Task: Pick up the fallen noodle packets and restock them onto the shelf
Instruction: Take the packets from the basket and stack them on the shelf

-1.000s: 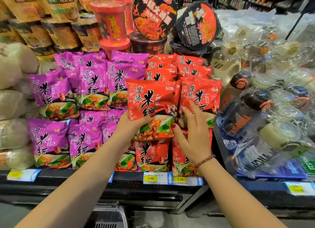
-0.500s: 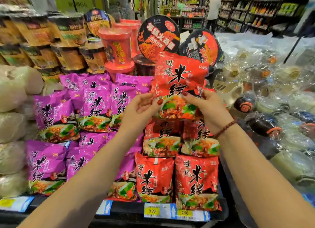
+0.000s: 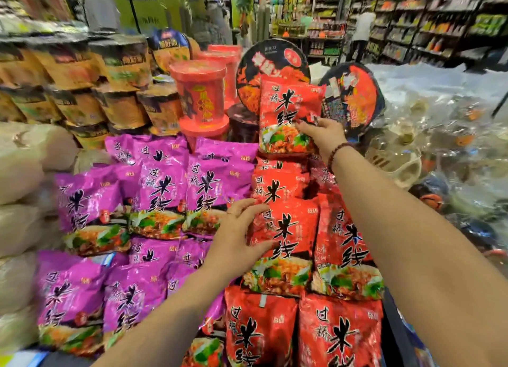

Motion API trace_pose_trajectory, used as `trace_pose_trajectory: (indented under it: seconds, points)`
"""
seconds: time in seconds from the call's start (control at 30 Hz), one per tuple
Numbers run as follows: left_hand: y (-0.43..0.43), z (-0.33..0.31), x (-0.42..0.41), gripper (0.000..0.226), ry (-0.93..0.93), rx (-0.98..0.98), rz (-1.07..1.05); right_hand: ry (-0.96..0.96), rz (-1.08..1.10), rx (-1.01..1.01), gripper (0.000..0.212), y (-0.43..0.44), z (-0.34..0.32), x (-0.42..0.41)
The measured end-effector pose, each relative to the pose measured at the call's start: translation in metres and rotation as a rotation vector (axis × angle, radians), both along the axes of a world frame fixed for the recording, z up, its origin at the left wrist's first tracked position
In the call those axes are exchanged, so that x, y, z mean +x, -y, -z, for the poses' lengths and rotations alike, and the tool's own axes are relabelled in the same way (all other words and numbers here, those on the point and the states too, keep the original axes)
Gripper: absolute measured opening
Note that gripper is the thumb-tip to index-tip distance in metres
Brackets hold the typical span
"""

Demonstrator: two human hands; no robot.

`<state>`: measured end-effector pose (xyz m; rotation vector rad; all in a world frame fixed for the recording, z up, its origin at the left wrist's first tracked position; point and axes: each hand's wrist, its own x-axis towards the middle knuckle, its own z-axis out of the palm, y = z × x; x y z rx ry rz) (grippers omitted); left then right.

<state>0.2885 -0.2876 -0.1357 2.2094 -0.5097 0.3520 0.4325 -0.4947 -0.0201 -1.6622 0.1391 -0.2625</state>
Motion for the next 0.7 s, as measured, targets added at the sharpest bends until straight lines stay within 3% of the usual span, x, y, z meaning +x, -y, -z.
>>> trace_pose_trajectory:
  seconds: [0.23,0.7]
  points:
    - [0.0,0.006,0.001,0.057,0.011,-0.019,0.028,-0.056,0.052,-0.273,0.071,0.006,0.01,0.004]
    - [-0.015,-0.007,-0.012,0.06,0.032,0.069,0.026,0.01,0.193,-0.538,0.052,0.009,0.003,-0.029]
